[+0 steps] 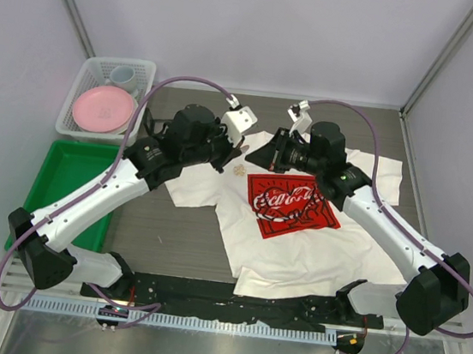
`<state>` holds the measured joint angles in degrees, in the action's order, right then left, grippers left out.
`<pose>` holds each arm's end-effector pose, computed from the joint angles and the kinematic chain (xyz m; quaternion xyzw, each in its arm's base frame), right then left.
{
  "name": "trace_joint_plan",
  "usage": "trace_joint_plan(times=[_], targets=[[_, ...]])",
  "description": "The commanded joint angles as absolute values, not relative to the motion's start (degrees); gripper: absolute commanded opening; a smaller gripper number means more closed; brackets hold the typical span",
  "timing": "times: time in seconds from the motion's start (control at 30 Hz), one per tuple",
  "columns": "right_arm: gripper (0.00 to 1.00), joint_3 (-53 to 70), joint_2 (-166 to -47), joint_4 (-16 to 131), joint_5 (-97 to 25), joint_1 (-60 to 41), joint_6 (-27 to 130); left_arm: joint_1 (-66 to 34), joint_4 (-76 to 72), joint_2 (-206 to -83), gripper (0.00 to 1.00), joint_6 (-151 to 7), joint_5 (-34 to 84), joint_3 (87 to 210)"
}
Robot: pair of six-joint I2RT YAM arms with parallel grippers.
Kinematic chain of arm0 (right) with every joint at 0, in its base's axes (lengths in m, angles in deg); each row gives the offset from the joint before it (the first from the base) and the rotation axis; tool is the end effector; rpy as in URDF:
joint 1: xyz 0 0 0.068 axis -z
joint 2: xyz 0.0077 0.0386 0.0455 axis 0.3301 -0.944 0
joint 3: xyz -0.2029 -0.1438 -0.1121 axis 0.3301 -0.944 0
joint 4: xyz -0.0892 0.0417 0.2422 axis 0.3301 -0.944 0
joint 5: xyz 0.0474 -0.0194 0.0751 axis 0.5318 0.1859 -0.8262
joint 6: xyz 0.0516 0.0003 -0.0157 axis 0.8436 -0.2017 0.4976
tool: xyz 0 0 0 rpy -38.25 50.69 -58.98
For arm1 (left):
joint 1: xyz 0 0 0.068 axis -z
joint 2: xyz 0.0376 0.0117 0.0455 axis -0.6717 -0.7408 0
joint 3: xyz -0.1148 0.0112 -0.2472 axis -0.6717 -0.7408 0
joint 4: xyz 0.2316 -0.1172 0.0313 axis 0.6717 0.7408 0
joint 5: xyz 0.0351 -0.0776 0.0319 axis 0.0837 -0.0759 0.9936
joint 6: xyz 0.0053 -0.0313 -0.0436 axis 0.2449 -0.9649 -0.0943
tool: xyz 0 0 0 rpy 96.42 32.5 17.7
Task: Pin the brooch onto the clothing
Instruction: Open the brooch at the center of the board.
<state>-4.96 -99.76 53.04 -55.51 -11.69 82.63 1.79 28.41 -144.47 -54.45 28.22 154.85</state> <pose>0.2513 0.1700 0.3430 -0.0926 0.7899 0.4838 0.3652 0.2077 -0.2051 0.3989 0.3802 0.7497 -0.2097 0.4994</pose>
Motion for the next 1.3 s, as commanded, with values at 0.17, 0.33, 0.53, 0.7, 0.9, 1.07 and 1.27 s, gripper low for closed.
trace_joint_plan(times=[0.17,0.33,0.53,0.7,0.9,1.07,1.27], targets=[[0.01,-3.79,-99.39,49.47,-50.46,-11.49,77.4,2.36,26.61,-142.69,0.0,-55.9,24.25,156.97],[0.01,-4.05,-99.04,48.68,-49.58,-11.4,75.99,1.31,26.35,-142.6,0.0,-57.48,20.92,156.97],[0.01,-4.49,-98.69,48.59,-49.14,-11.49,75.11,0.17,26.08,-142.77,0.0,-59.41,18.01,157.06],[0.01,-4.93,-98.34,48.41,-48.88,-11.49,73.88,-0.89,26.08,-143.04,0.0,-60.56,15.55,157.32],[0.01,-5.63,-97.9,48.68,-48.97,-11.49,72.65,-1.77,25.65,-143.3,0.0,-62.67,13.62,157.5],[0.01,-6.16,-97.55,48.76,-48.79,-11.49,72.03,-2.38,25.56,-143.56,0.0,-63.72,11.77,157.85],[0.01,-5.11,-97.11,51.39,-52.81,-11.49,71.59,-2.56,27.31,-145.05,0.0,-64.34,12.38,158.46]])
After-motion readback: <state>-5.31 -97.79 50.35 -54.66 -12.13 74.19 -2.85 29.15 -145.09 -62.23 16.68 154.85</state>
